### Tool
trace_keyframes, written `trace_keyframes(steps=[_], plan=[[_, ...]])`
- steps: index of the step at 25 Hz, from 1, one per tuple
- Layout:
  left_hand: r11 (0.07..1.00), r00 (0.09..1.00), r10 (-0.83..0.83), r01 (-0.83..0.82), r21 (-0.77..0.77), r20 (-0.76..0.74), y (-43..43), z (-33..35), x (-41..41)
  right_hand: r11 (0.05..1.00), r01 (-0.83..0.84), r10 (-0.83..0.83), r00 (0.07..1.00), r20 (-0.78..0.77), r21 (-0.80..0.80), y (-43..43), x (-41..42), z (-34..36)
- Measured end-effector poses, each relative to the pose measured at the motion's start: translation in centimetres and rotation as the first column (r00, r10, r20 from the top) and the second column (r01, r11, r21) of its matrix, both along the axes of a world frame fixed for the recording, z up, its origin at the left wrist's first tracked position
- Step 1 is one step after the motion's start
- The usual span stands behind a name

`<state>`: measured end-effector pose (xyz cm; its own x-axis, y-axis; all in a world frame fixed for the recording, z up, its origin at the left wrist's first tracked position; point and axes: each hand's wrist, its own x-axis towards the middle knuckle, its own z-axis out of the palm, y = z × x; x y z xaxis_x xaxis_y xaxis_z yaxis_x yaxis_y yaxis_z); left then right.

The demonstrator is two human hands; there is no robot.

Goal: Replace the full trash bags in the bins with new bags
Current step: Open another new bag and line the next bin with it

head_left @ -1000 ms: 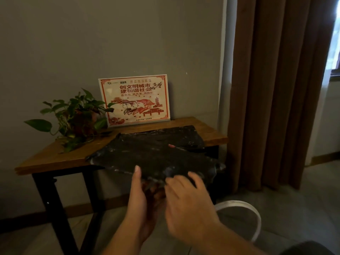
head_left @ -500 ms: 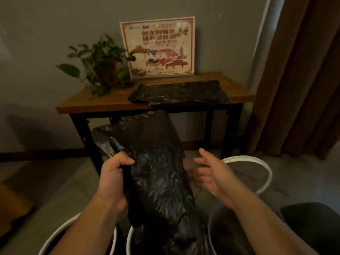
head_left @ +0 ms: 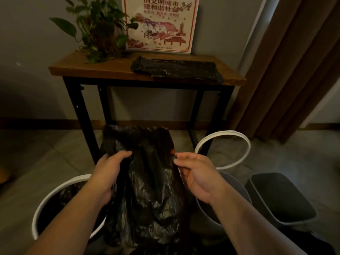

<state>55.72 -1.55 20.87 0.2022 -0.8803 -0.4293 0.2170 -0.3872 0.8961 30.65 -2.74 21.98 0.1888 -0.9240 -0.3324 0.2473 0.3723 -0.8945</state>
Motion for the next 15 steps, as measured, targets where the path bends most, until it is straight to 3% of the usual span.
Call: trace_keyframes(steps=[1, 2, 3, 4, 6, 8, 11, 15], plan=[[0.993, 0.975, 0.115, -0.114, -0.013, 0.190, 0.5, -0.1, -0.2, 1.000, 0.014, -0.014, 1.000, -0.007, -0.002, 0.5, 0.3, 0.2], [0.972, 0.895, 0.233, -0.218, -0.084, 0.381, 1.0, -0.2, -0.5, 1.000, 0.014, -0.014, 1.000, -0.014, -0.009, 1.0, 0.6, 0.4], [0.955, 0.827, 0.293, -0.227, -0.192, 0.479, 1.6, -0.4, -1.0, 1.000, 0.009, -0.010, 1.000, -0.019, -0.019, 1.6, 1.1, 0.5], [0.955, 0.823, 0.263, -0.149, -0.256, 0.503, 2.1, -0.4, -1.9, 0.999, 0.011, -0.012, 0.999, -0.032, -0.032, 2.1, 1.7, 0.6], [0.977, 0.924, -0.064, 0.134, -0.164, 0.376, 2.7, 0.3, -3.6, 0.998, 0.003, -0.008, 0.998, -0.070, -0.067, 2.9, 3.0, 0.7], [0.925, 0.909, -0.359, 0.377, -0.053, 0.213, 2.9, 1.1, -4.4, 0.992, -0.038, 0.021, 0.990, -0.138, -0.123, 4.0, 4.2, 0.8], [0.898, 0.910, -0.402, 0.414, -0.149, 0.102, 2.8, 1.8, -4.3, 0.979, -0.005, -0.042, 0.973, -0.228, -0.201, 5.1, 5.1, 1.2], [0.894, 0.924, -0.382, 0.364, -0.262, -0.019, 3.2, 3.1, -4.2, 0.981, 0.120, -0.141, 0.980, -0.142, -0.151, 5.8, 5.0, 2.5]])
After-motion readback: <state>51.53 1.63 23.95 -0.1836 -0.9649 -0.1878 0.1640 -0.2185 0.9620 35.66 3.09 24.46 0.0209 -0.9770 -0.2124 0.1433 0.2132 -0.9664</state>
